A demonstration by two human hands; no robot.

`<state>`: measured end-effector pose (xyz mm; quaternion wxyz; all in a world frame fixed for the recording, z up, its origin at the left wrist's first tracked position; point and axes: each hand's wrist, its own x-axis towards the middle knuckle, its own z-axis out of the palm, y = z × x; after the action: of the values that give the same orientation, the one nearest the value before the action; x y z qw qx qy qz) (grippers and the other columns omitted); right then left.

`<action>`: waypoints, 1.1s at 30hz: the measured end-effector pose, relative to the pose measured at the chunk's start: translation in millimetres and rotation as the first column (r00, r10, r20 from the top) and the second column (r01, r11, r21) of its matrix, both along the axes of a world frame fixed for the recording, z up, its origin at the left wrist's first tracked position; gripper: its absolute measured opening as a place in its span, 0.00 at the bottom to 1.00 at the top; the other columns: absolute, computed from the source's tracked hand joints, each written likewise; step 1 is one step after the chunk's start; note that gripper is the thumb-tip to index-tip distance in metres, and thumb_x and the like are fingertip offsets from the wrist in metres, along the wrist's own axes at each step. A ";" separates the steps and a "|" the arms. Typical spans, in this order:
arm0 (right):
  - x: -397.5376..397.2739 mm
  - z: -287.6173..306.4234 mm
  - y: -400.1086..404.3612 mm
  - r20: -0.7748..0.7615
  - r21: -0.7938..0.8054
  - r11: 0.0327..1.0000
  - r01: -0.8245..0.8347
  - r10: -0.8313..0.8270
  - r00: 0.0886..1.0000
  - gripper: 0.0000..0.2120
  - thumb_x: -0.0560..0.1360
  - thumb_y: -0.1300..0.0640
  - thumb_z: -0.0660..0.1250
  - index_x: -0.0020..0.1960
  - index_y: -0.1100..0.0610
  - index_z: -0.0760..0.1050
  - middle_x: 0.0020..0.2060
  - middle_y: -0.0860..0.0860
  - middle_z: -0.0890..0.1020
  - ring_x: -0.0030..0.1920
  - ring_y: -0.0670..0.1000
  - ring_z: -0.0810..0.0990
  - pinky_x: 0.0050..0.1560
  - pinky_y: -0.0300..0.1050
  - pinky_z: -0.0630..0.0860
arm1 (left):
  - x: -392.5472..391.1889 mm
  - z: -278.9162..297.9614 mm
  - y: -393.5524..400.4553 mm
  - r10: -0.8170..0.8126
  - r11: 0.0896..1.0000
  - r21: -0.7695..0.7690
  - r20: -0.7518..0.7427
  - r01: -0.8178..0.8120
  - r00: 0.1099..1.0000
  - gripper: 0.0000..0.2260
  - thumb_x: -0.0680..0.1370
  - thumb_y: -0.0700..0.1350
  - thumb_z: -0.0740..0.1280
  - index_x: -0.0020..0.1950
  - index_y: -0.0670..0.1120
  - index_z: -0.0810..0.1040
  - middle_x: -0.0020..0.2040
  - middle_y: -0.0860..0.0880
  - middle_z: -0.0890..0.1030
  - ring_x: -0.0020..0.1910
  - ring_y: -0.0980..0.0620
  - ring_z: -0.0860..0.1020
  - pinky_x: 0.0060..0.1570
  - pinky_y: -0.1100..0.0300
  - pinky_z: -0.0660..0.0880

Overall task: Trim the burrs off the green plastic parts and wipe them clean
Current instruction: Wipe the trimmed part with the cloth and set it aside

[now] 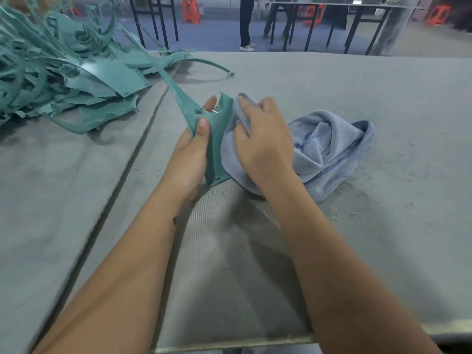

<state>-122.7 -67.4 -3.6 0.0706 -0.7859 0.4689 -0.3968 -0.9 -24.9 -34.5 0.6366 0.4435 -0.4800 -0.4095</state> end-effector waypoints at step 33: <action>6.3 -10.7 13.4 -0.111 -0.282 0.944 -0.174 0.148 0.983 0.20 0.70 0.61 0.67 0.61 0.53 0.81 0.42 0.57 0.77 0.41 0.60 0.76 0.39 0.53 0.70 | -0.1 9.9 8.4 0.097 0.995 0.039 -0.069 -0.095 0.993 0.17 0.85 0.53 0.52 0.69 0.54 0.74 0.58 0.52 0.83 0.57 0.54 0.81 0.58 0.56 0.78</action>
<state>-116.4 -54.1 -14.4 -0.0340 -0.8401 0.3425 -0.4192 -1.0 -16.5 -24.6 0.6642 0.4624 -0.4281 -0.4023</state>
